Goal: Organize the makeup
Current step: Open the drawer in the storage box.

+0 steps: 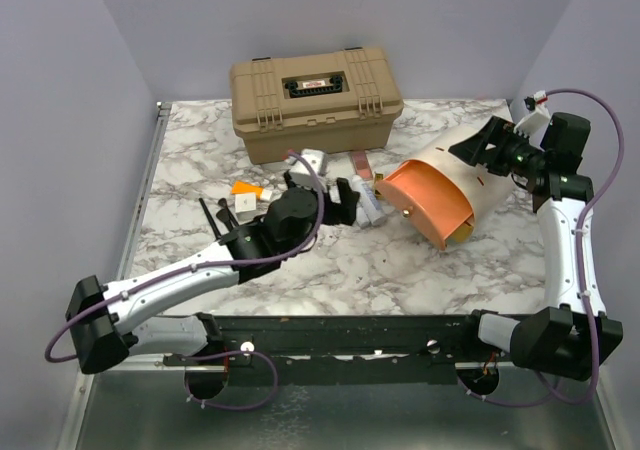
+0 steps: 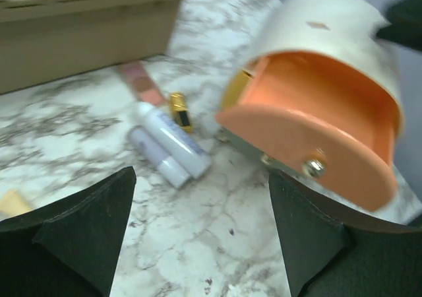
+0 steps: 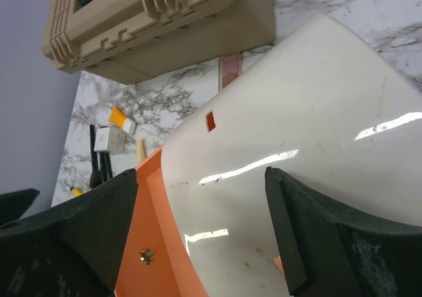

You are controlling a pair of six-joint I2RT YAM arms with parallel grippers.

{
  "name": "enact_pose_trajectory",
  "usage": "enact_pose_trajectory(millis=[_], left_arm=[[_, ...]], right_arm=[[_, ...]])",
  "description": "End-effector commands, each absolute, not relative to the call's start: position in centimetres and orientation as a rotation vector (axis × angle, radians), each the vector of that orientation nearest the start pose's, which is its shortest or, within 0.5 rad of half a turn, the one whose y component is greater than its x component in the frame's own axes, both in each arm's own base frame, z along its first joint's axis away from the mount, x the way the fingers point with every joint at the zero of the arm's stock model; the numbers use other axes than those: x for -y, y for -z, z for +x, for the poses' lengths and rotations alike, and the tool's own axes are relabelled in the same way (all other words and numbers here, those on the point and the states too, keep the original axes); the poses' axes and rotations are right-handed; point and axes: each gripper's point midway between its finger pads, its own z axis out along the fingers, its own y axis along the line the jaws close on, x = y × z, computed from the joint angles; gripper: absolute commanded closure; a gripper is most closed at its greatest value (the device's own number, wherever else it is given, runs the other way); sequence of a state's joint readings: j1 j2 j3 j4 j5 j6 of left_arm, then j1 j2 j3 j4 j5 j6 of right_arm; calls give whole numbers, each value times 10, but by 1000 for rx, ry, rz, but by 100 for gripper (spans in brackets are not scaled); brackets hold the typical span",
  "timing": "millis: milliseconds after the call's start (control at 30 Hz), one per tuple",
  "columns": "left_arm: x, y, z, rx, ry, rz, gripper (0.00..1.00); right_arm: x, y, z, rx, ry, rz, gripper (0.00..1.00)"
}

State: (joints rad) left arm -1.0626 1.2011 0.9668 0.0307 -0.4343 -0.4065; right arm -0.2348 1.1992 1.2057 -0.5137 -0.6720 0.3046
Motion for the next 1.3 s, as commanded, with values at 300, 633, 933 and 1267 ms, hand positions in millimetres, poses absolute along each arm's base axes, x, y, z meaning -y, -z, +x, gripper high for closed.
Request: enact_pose_trajectory(millis=[300, 633, 933, 1267], left_arm=[[127, -153, 273, -2019, 236, -642, 27], [78, -94, 262, -2222, -47, -737, 33], [63, -55, 247, -2300, -47, -851, 37], [56, -46, 252, -2301, -121, -807, 46]], right_arm=[[-43, -239, 321, -2246, -773, 265, 14], [-43, -243, 320, -2242, -765, 258, 14], [-44, -246, 321, -2235, -778, 249, 14], [-45, -248, 321, -2229, -791, 247, 14]])
